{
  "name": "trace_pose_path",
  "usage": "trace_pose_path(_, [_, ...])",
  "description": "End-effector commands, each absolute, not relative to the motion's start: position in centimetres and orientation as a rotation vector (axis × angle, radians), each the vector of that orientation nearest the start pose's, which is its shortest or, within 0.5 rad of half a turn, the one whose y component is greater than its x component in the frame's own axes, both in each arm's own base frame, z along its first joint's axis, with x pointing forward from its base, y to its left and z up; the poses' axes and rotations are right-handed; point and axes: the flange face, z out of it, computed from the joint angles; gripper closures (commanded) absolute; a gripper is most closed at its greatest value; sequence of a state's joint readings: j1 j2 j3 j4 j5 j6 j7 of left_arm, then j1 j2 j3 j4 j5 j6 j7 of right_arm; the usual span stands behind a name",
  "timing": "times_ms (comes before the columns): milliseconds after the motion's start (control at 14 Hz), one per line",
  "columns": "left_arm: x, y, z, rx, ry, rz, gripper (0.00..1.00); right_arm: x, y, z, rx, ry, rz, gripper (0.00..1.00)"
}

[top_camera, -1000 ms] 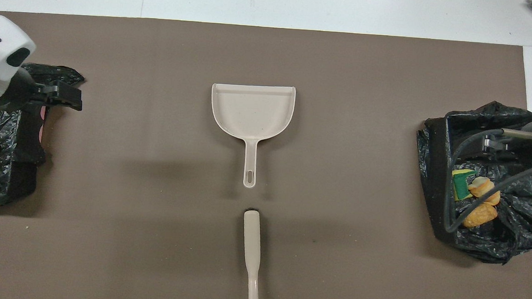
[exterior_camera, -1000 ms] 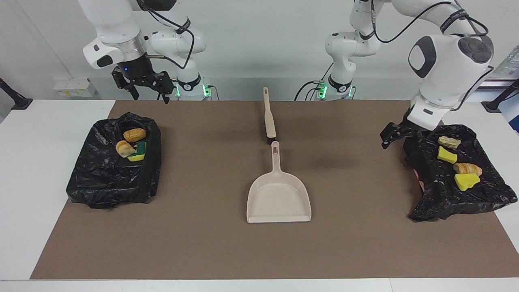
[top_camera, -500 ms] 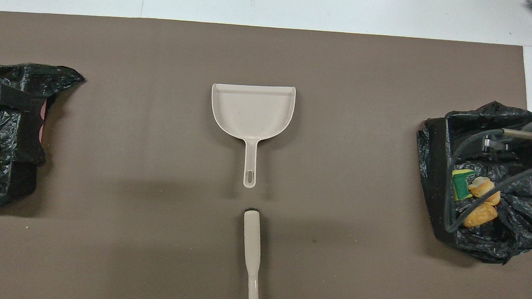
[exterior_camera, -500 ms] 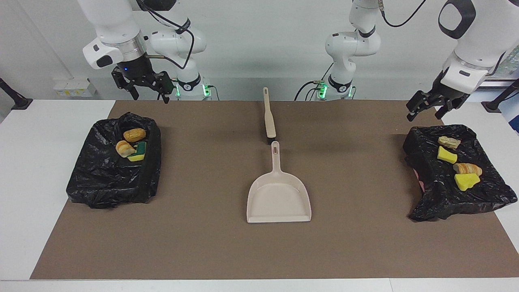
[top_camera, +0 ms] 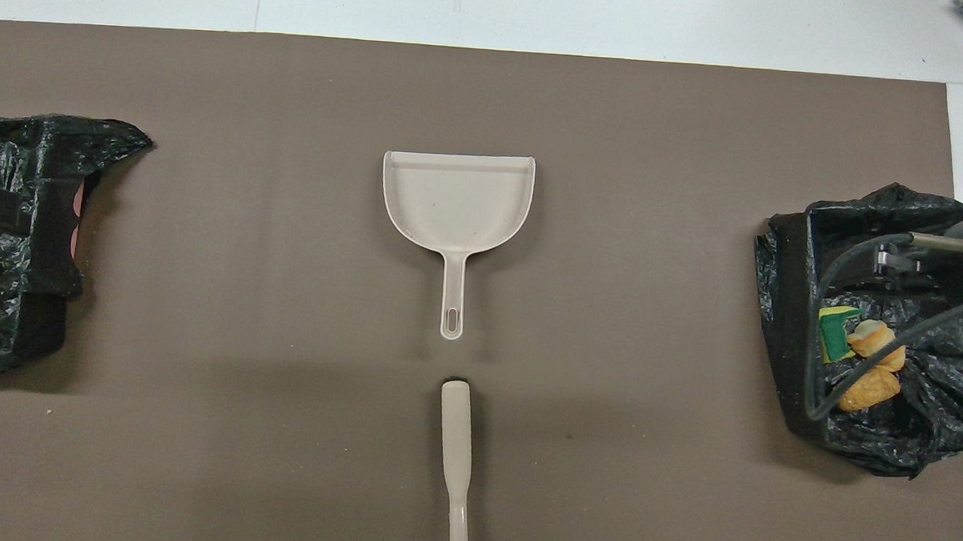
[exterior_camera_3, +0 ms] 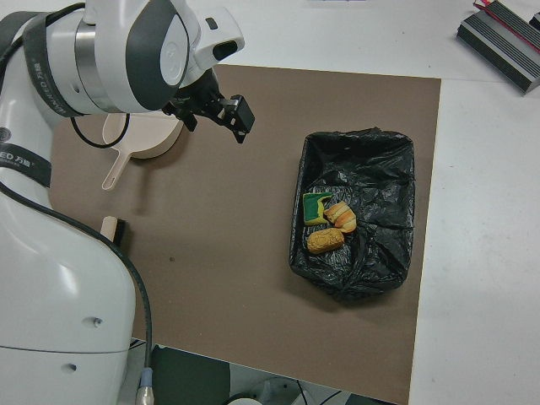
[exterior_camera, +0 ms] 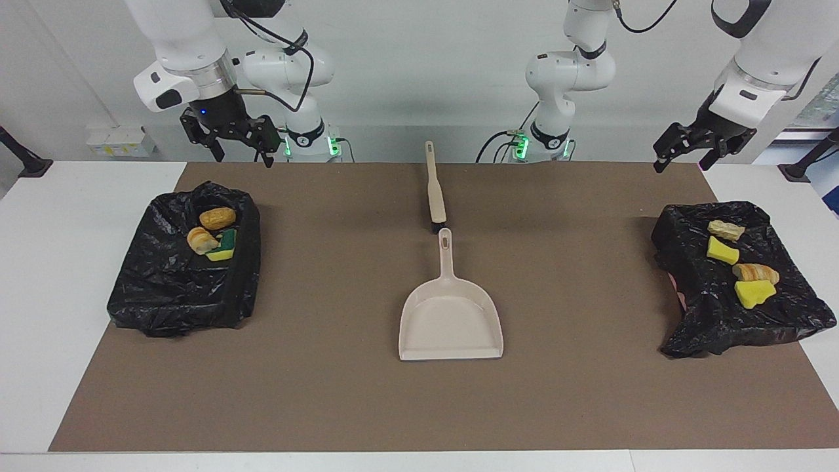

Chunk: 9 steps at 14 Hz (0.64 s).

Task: Sweep and dump trash in bin

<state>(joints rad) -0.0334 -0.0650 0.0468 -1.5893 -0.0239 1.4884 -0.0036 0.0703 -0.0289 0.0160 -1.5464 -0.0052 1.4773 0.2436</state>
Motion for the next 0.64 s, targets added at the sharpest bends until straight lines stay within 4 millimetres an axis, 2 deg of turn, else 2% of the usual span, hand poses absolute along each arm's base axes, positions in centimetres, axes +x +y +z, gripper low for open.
trace_pose_path(0, [51.59,0.25,64.44,-3.154,0.009,0.073,0.0,53.24,4.05,64.22,-3.121,0.229,0.056,0.0])
trace_pose_path(571, [51.97,-0.26,64.43,-3.155,0.079,0.055,0.0,53.24,4.05,64.22,-3.122,0.226,0.056,0.0])
